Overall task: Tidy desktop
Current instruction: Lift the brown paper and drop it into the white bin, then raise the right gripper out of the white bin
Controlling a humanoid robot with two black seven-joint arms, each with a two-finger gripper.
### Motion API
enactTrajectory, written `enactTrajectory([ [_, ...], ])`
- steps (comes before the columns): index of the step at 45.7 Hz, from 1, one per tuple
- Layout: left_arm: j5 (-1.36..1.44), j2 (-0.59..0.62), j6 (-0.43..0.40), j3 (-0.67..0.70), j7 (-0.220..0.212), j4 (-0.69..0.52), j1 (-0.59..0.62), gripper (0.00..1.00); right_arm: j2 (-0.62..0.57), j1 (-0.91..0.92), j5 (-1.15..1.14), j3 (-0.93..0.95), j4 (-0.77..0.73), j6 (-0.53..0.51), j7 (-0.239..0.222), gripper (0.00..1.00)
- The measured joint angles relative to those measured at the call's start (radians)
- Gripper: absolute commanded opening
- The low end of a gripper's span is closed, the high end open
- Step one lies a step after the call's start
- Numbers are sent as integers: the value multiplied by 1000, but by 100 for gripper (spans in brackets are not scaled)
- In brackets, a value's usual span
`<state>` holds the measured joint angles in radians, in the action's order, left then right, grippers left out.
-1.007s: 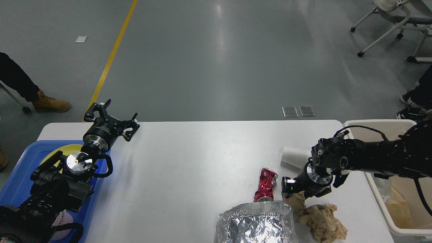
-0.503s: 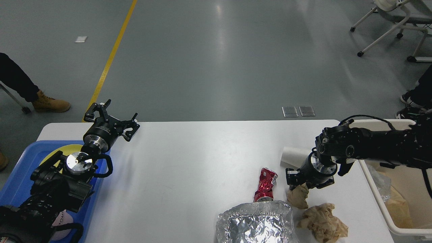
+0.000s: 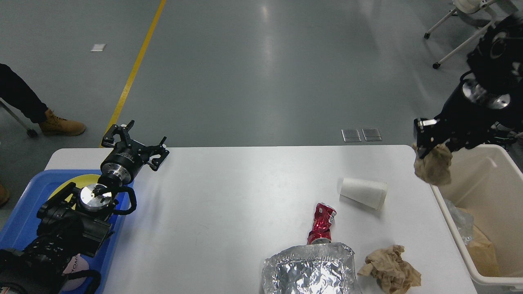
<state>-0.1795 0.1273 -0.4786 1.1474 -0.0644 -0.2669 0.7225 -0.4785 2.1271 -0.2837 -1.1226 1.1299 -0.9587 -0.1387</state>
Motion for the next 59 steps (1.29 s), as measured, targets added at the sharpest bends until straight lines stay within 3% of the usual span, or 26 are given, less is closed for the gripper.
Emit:
enactTrajectory([
  [13,0,0,0,0,0,0,0,96,4,185,-5,-61,-5,-1,-5,0],
  [28,0,0,0,0,0,0,0,96,-7,194,-33,-194,-76,-1,-8,0],
  [35,0,0,0,0,0,0,0,96,-57,66,-80,-286,-217,-1,-10,0],
  [44,0,0,0,0,0,0,0,96,-138,-307,-151,-285,-413,9,-9,0],
  [48,0,0,0,0,0,0,0,96,-139,-513,-155,-261,-489,129,-9,0],
  [55,0,0,0,0,0,0,0,96,-122,-846,-155,-173,-544,475,-8,0],
  [59,0,0,0,0,0,0,0,96,-108,-948,-155,-137,-557,608,-8,0],
])
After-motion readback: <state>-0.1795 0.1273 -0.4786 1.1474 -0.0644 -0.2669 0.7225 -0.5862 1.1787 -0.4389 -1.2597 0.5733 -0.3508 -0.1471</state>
